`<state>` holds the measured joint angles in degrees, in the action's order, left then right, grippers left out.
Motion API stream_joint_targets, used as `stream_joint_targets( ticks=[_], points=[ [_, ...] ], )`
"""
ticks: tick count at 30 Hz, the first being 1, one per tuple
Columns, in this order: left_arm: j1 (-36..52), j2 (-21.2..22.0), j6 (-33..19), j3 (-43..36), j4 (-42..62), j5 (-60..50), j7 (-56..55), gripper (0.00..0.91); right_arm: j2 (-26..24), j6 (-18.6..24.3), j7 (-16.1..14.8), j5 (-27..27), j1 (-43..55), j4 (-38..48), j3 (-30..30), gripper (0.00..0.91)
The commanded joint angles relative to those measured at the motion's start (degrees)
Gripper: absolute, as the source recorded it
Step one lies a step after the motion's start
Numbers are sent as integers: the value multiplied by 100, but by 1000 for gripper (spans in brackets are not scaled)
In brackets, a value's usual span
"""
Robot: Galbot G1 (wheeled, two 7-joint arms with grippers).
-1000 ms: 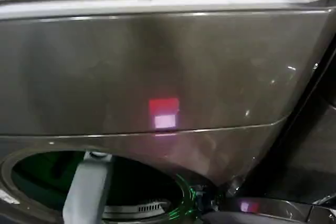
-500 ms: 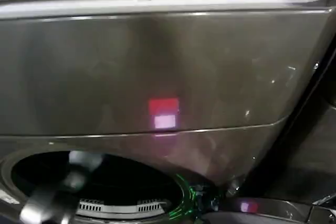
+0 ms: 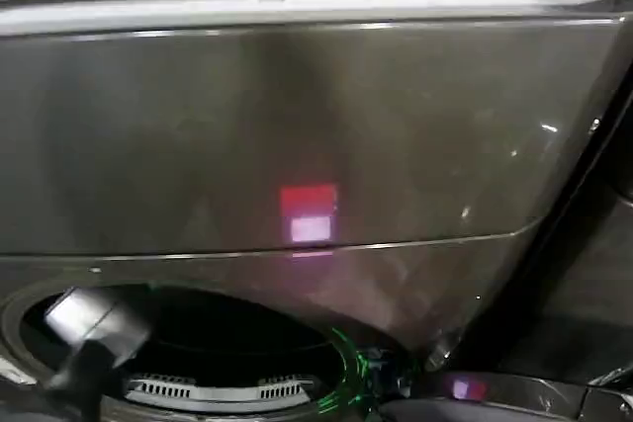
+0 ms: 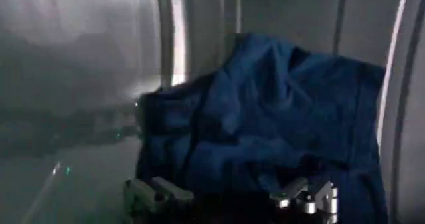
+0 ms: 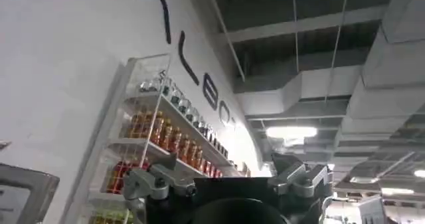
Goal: Grasp the clothes from the dryer.
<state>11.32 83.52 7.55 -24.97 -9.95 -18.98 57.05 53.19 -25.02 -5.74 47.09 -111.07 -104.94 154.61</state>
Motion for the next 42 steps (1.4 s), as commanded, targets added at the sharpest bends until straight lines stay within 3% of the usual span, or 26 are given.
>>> stream_joint_targets(
  ticks=[1, 8, 9, 10, 12, 13, 17, 23, 29, 38, 42],
  points=[
    [72, 231, 151, -49, 514, -42, -427, 907, 15, 11, -14, -25, 34, 14, -34, 907],
    [-16, 309, 74, -78, 670, -130, -407, 876, 44, 34, -26, -41, 39, 8, -56, 907],
    [-28, 318, 62, -78, 685, -138, -387, 819, 47, 35, -26, -42, 40, 6, -54, 907],
    [-43, 328, 59, -79, 707, -143, -377, 580, 51, 35, -27, -41, 39, 3, -57, 907],
    [-60, 332, 33, -78, 726, -142, -367, 239, 57, 41, -27, -44, 47, -3, -73, 907],
    [-63, 330, 23, -79, 731, -155, -368, 148, 57, 42, -27, -46, 54, -6, -79, 907],
    [-62, 331, -46, -97, 779, -260, -350, 34, 58, 41, -24, -52, 74, -28, -104, 907],
    [-24, 305, -66, -20, 638, -237, -371, 0, 77, 41, -16, -58, 97, -60, -151, 907],
    [-19, 161, 164, 664, 139, -12, -690, 0, 86, 44, -8, -67, 137, -48, -174, 907],
    [-1005, -230, 1030, 2863, -1685, 1279, -2358, 0, 77, 65, -13, -165, 264, -61, -294, 907],
    [-2096, -309, 1237, 3459, -3433, 2239, -3525, 0, 100, 77, 8, -168, 281, -68, -317, 907]
  ],
)
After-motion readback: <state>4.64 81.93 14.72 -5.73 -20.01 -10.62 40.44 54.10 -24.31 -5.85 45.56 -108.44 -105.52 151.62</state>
